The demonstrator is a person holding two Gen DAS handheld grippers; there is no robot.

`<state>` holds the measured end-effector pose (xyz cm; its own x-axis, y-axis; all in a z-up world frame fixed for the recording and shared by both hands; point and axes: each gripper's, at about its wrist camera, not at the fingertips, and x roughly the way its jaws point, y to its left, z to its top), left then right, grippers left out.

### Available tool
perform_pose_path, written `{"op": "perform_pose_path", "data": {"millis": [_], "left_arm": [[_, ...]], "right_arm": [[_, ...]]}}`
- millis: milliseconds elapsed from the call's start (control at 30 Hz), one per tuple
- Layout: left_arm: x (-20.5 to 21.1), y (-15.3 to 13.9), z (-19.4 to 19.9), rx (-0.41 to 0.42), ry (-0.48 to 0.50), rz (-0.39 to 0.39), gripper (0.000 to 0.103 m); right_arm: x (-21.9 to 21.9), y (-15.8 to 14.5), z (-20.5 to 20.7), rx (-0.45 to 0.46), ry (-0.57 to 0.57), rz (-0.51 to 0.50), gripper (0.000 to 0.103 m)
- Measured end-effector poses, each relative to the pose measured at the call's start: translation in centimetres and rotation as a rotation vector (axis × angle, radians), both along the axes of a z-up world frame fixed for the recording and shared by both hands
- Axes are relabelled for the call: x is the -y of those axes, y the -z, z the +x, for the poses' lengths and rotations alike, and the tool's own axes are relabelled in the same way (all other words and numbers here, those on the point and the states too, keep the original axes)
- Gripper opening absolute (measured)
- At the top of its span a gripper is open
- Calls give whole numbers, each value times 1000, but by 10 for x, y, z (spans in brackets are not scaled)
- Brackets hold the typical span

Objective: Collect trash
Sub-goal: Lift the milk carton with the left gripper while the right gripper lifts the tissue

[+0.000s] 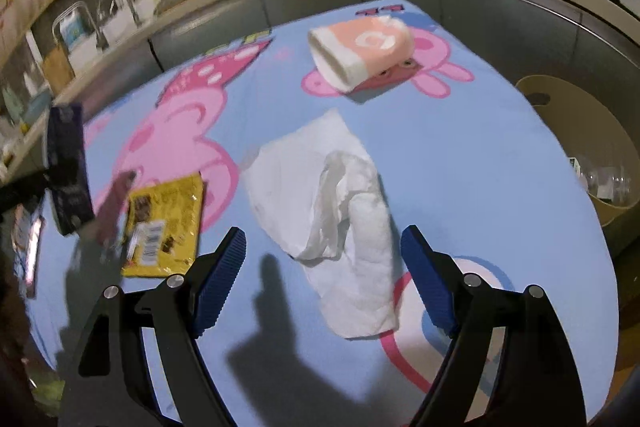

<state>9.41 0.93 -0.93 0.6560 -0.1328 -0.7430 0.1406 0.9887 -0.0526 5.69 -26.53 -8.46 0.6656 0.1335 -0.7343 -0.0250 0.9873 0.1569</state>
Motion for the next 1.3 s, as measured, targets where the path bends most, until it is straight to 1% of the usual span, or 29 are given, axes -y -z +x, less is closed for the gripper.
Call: {"op": "perform_pose_path", "data": {"millis": [33,167,233,300,367,400,433,500,600,633,700,733,933,967,1000,1033,1067,1100,1133,1167,1200,1300], "left_arm": [[3,1,0,3,2,11,51],[10,4,-3,24,4,62,51],[10,5,-1,21,-3,70,51],[8,7,3,13,-11,70,51],[8,10,7,7,-14,68,51],[8,12,11,3,-12,66,51],[9,15,16,-3,-10,62,51],[7,22,24,-31,-11,47,51],[3,32,34,-79,-16,12,52],[1,35,36,-92,-22,6,63],[-4,38,35,-93,-39,-4,78],[-5,38,33,-87,-47,-4,81],[-4,40,28,-93,-39,4,81],[-2,40,27,-89,-35,9,81],[-1,40,27,-86,-33,14,78],[0,41,27,-86,-29,21,66],[1,44,28,-99,-22,23,61],[0,46,29,-113,-11,5,52],[-1,46,28,-110,-12,-2,52],[-1,45,27,-105,-17,0,52],[-1,43,27,-103,-16,1,51],[1,33,24,-86,-2,-13,51]], "right_arm": [[-5,0,1,4,-10,-39,79],[-14,3,4,14,-19,-116,78],[-16,4,4,22,-12,-148,72],[-15,3,6,34,-6,-167,52],[-14,2,7,46,-10,-169,41],[-14,1,8,50,-8,-169,32],[-14,1,8,53,-7,-167,28],[-12,1,8,55,-2,-162,17],[-3,1,7,55,18,-123,12],[0,1,7,55,28,-104,12],[5,1,7,54,36,-79,11],[5,1,7,54,36,-75,12],[4,1,7,54,31,-78,16],[3,1,6,54,30,-78,19],[2,1,5,54,28,-77,23],[1,1,4,55,23,-78,25],[0,1,3,55,20,-78,32],[-1,2,2,56,14,-79,35],[-2,2,2,56,8,-79,35],[-2,1,2,57,5,-73,28],[-1,1,2,56,2,-63,6],[10,1,3,50,16,0,6]]}}
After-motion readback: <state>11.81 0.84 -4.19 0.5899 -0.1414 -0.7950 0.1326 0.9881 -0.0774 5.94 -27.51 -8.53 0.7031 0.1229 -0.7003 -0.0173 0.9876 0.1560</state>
